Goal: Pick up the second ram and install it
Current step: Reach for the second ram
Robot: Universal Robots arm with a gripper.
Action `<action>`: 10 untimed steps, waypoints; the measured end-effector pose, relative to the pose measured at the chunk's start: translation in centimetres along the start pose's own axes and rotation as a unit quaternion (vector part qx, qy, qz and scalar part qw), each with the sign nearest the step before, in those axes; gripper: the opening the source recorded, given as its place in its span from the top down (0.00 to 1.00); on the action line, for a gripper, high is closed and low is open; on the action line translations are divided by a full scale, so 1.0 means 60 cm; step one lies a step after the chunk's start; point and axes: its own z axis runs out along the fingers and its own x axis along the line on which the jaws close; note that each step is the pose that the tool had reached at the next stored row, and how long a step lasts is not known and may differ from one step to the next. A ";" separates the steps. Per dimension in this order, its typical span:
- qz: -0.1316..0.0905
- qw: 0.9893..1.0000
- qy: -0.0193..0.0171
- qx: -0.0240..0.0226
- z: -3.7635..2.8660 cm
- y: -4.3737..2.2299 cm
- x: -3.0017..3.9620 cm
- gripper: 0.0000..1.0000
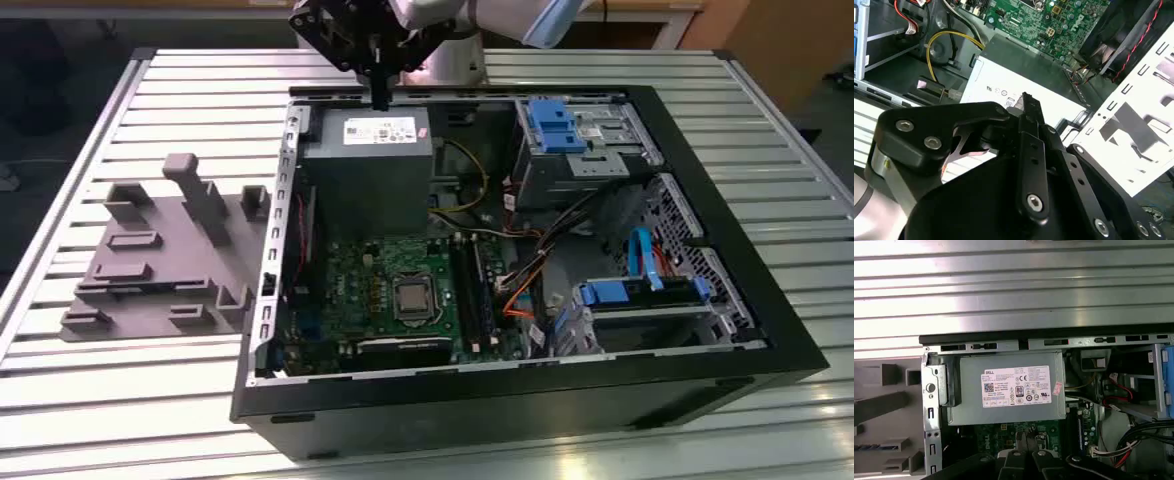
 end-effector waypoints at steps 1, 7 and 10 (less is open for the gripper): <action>0.000 1.000 0.000 0.000 0.000 0.000 0.000 0.89; 0.000 1.000 0.000 0.000 0.000 0.000 0.001 0.89; 0.000 1.000 0.000 0.000 0.000 0.000 0.002 0.89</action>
